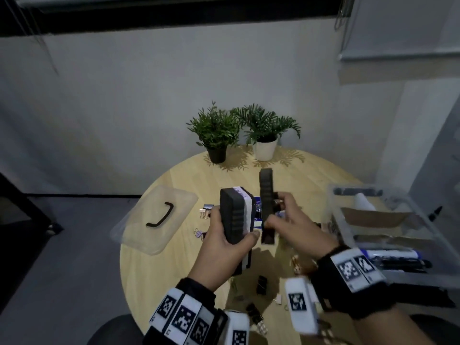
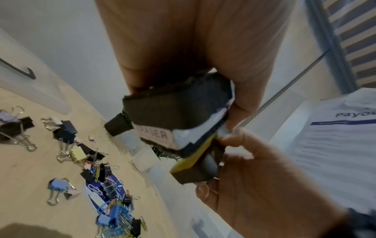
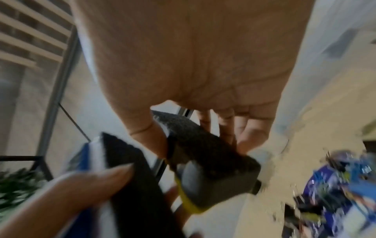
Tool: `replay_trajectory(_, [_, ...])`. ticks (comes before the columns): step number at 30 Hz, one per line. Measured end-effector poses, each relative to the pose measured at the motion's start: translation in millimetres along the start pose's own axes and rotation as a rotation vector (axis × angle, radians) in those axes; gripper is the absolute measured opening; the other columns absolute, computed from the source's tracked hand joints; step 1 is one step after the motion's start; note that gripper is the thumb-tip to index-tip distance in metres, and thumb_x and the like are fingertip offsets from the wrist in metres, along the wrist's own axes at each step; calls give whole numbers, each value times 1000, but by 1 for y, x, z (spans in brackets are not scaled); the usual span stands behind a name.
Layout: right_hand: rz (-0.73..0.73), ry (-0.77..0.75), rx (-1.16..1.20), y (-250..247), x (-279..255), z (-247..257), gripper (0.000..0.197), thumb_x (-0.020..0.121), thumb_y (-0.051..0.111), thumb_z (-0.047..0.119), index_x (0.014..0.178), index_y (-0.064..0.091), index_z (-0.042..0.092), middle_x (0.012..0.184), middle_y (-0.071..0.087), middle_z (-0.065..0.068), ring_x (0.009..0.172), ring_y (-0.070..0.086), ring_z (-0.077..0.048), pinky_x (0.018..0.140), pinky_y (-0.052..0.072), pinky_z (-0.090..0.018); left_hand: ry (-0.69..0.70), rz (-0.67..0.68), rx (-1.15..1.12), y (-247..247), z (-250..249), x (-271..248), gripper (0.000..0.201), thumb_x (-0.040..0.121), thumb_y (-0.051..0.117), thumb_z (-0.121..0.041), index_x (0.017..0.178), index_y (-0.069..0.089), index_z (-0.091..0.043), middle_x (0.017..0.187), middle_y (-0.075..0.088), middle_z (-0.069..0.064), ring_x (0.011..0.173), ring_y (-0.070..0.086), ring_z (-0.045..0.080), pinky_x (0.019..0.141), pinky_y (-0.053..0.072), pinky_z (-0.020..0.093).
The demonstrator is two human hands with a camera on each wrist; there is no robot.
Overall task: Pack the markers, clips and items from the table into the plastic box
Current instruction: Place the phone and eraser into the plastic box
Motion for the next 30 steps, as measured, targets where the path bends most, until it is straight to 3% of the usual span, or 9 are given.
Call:
replay_trajectory(2, [120,-62,17,14,-31,5,56,93,53,23,134,20,42,120,54,18,97,61,6,81,51,-19,37,27,-6,11,-6,-7,48,84,68,-15,121,40,-27,101,64,-17,94,64,-5,75,53,13])
replay_trajectory(4, [186,-63,13,19,-53,3,61,95,48,21,137,13,46,120,46,31,96,56,19,73,49,-7,57,81,13,22,-12,-13,52,84,69,-16,123,37,-26,104,63,-16,97,65,-1,80,56,20])
replay_trajectory(6, [209,3,67,13,-66,2,51,96,44,16,137,23,36,113,49,26,93,58,10,61,46,-5,81,151,66,32,-16,-19,60,82,72,-21,126,32,-29,112,64,-12,102,65,1,87,56,28])
replay_trajectory(9, [189,60,189,-4,-86,5,47,77,58,27,123,50,31,110,62,4,98,61,-12,79,54,-32,149,210,181,46,-25,-28,71,77,73,-26,132,30,-36,116,63,-12,106,64,5,90,55,40])
replay_trajectory(11, [97,45,240,-19,-93,7,58,65,64,39,121,51,35,114,64,2,104,64,-17,88,53,-44,192,204,259,55,-31,-33,71,75,71,-29,132,30,-38,113,64,-9,103,65,9,85,56,46])
replay_trajectory(17, [-94,-48,71,-47,-112,17,86,66,74,59,135,23,47,116,55,13,101,64,-9,81,57,-32,417,49,658,68,-48,-36,66,75,67,-34,131,33,-34,118,58,-11,99,60,13,77,53,37])
replay_trajectory(24, [-65,-116,107,-43,-117,20,55,87,65,29,132,33,34,111,53,7,100,64,-15,80,60,-37,494,45,782,80,-70,-45,81,69,69,-43,139,30,-35,133,49,-14,117,51,10,92,47,29])
replay_trajectory(27, [-71,-155,11,-40,-121,23,49,88,63,30,126,32,29,105,54,2,96,64,-17,78,60,-35,492,53,823,85,-77,-49,76,69,69,-44,136,34,-34,122,58,-13,109,56,10,78,45,22])
replay_trajectory(30, [-73,-139,11,-43,-123,21,47,87,63,31,123,32,28,104,55,-1,95,65,-26,76,59,-47,511,41,888,89,-84,-53,63,71,67,-46,125,39,-32,106,62,-13,94,61,11,64,41,23])
Point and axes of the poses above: each hand's wrist, its own x-axis towards the middle knuckle, its own y-axis out of the palm, z = x × y, the point moved 7 cm from there along x, towards the middle knuckle
